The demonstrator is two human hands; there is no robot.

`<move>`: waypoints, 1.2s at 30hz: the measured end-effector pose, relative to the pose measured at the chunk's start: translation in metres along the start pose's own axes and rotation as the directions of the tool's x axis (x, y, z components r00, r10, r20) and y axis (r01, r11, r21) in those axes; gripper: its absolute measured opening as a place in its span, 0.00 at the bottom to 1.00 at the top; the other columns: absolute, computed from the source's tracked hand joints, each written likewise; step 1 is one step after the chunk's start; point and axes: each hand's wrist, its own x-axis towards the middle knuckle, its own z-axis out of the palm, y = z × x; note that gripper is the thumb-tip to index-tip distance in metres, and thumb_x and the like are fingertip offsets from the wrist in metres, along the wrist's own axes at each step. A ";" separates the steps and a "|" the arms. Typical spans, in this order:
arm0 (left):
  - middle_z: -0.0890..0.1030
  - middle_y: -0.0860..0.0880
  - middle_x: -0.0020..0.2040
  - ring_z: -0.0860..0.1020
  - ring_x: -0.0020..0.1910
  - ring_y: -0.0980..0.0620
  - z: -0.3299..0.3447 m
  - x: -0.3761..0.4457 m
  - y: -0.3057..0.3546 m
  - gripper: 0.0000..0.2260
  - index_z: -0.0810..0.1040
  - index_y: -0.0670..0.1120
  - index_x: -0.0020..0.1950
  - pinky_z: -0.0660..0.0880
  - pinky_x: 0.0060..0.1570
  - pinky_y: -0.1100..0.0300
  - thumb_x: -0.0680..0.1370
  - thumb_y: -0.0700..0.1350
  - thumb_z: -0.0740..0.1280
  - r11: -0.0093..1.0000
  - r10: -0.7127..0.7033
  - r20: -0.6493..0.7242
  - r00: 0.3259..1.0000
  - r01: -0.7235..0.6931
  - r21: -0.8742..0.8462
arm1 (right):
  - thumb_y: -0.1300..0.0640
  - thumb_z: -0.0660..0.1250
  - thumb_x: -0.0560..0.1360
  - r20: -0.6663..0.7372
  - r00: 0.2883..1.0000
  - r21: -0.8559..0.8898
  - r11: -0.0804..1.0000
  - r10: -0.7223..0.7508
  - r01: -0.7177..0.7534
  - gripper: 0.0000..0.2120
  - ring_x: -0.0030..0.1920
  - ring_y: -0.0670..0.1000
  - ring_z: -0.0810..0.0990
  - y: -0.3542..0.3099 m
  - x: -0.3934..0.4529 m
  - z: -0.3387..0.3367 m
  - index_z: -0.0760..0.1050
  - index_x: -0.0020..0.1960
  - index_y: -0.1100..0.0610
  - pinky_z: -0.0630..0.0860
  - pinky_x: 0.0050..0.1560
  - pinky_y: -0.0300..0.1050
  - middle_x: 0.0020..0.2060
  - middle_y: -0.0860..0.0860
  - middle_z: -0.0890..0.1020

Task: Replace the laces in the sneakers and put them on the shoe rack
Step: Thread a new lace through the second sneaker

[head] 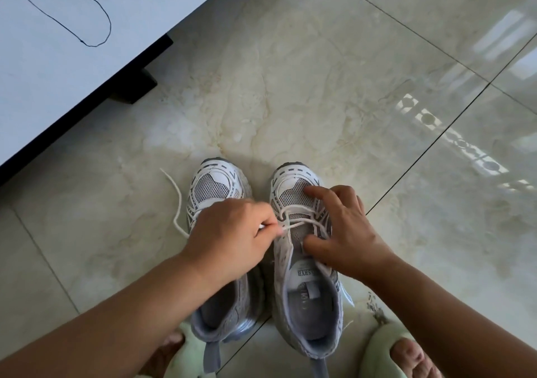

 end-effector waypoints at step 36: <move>0.79 0.55 0.41 0.78 0.37 0.56 0.010 0.033 0.007 0.08 0.83 0.45 0.53 0.72 0.38 0.68 0.75 0.43 0.69 0.963 0.173 0.025 0.985 -0.164 -0.214 | 0.64 0.67 0.73 -0.089 0.996 0.315 0.947 -0.027 0.053 0.08 0.24 0.43 0.67 -0.003 -0.019 -0.067 0.78 0.42 0.51 0.63 0.26 0.30 0.28 0.52 0.77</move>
